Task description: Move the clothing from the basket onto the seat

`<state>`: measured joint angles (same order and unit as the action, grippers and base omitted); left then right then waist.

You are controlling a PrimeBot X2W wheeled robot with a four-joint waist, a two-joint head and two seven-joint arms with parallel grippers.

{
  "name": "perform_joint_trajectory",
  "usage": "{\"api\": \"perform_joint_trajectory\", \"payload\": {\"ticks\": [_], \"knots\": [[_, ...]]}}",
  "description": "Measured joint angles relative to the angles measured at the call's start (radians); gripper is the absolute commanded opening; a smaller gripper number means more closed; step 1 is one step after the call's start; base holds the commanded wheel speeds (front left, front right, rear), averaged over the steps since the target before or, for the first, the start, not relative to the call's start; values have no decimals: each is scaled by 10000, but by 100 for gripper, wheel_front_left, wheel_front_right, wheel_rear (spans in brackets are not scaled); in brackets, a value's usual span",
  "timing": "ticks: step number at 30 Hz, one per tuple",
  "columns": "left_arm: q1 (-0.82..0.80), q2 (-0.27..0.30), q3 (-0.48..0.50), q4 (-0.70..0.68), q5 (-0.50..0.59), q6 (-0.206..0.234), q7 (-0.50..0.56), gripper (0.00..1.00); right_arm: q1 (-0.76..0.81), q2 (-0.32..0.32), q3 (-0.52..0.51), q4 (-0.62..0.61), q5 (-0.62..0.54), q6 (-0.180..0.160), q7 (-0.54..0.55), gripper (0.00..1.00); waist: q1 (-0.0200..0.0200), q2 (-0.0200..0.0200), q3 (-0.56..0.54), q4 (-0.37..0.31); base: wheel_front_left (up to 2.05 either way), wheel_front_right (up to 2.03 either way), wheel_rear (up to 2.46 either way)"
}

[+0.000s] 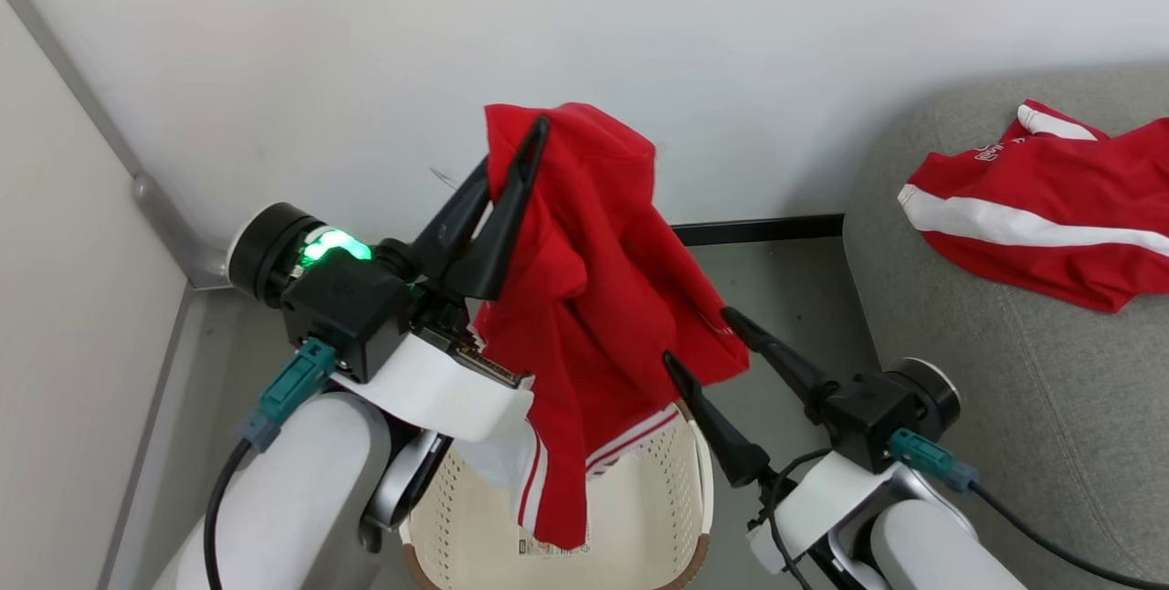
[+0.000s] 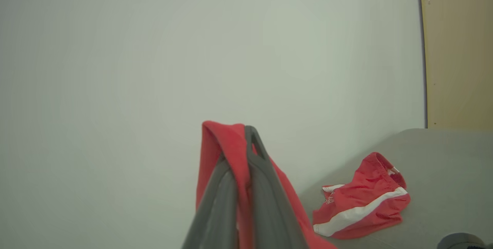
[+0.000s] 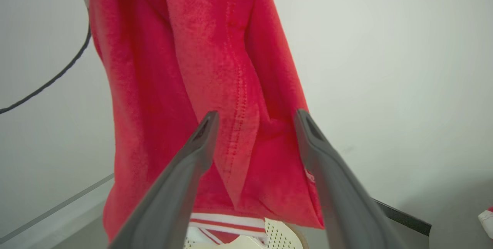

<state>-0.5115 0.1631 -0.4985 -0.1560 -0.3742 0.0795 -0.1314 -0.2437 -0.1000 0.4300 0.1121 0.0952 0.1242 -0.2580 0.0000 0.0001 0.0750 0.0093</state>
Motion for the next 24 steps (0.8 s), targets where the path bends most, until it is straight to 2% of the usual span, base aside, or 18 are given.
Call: {"api": "perform_joint_trajectory", "payload": {"ticks": [13,14,15,22,24], "knots": [[-132,-374,-788,-539,-4,-295,355,0,-26,-199,512,138,407,0,0,100,0,0,-311,123,0,0,0],[-132,-378,-819,-539,-4,-295,414,0,-33,-232,585,127,408,0,0,47,0,0,-332,133,0,0,0],[-132,-376,-836,-537,-4,-295,476,0,-35,-240,633,104,433,0,0,0,0,0,-352,142,0,0,0],[-114,-372,-880,-470,-8,-274,759,0,-39,-368,894,109,731,0,0,0,0,0,-479,184,0,0,0],[-81,-359,-803,-451,-8,-148,876,0,-37,-389,978,107,775,0,0,0,0,0,-491,179,0,0,0]]}}
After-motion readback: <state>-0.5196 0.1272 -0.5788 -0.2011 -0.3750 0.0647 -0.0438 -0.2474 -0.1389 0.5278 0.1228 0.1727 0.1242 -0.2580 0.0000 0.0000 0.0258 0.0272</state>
